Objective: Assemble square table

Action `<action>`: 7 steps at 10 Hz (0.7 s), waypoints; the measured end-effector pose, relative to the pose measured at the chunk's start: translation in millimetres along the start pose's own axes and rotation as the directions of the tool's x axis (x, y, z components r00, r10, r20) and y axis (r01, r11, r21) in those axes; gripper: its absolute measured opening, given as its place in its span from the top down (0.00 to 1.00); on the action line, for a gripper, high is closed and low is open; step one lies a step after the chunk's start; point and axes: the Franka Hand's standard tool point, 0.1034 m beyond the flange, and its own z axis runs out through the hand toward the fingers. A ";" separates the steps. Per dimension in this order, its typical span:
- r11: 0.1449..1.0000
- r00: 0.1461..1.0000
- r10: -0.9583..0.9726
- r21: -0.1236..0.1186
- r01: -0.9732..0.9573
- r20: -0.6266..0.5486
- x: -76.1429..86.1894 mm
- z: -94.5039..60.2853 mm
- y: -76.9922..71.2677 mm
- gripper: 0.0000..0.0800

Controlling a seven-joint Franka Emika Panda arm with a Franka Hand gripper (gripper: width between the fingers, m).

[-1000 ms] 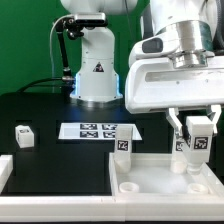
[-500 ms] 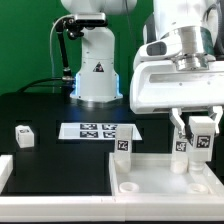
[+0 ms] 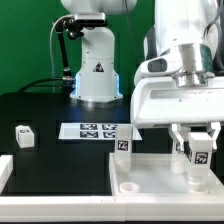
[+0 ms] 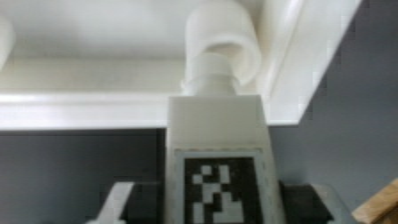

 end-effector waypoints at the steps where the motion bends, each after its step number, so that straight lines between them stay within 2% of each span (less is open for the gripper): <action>1: 1.000 1.000 -0.002 -0.001 0.002 -0.012 0.9 0.9 -0.6 0.64; 7: 1.000 0.999 -0.011 0.004 0.012 -0.034 4.8 3.9 -9.4 0.64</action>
Offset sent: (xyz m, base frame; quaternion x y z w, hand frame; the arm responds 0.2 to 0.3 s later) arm 0.0127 0.0075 -0.0083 -0.0057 0.0040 0.0193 0.9998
